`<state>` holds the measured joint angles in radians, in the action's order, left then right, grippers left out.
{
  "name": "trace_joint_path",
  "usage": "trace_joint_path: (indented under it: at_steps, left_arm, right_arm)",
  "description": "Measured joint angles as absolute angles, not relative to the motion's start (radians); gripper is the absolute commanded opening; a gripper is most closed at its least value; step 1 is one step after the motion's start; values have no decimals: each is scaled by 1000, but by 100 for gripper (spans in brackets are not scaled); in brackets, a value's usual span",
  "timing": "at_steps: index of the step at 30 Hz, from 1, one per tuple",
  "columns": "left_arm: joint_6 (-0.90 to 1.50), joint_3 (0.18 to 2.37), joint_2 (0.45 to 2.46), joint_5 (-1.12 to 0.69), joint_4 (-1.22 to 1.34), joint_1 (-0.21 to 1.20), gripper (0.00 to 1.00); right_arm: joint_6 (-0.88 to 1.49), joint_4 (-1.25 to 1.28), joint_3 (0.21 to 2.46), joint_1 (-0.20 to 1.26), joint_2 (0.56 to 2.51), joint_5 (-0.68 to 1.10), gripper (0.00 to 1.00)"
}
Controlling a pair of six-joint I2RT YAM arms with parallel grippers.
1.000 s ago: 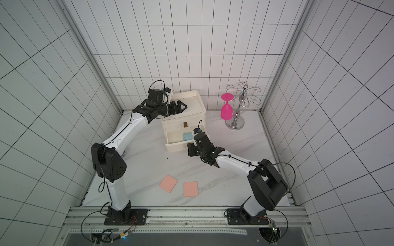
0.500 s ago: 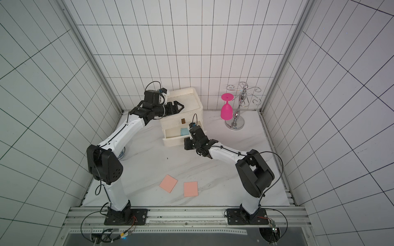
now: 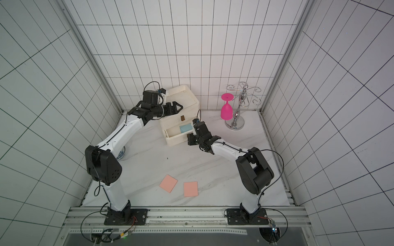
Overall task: Please put the sticky notes in the drawer by color
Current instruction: Close the drawer in the storage box.
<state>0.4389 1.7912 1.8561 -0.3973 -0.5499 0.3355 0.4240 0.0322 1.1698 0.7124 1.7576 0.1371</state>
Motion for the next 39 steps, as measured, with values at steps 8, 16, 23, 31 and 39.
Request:
trace_joint_path:
  at_steps: [8, 16, 23, 31, 39]
  left_arm:
    - [437, 1793, 1855, -423, -561, 346, 92]
    - [437, 1800, 1854, -442, -577, 346, 92]
    - [433, 1805, 1854, -442, -588, 345, 92]
    - [434, 1840, 1854, -442, -653, 332, 92]
    - [485, 2154, 1927, -428, -872, 280, 92]
  right_arm:
    - [407, 33, 1169, 627, 1754, 192, 8]
    - [418, 31, 1190, 612, 1763, 220, 8]
    - [403, -30, 1276, 630, 1812, 222, 10]
    - [388, -91, 1373, 627, 1869, 252, 11]
    - [389, -41, 1354, 614, 1823, 276, 12]
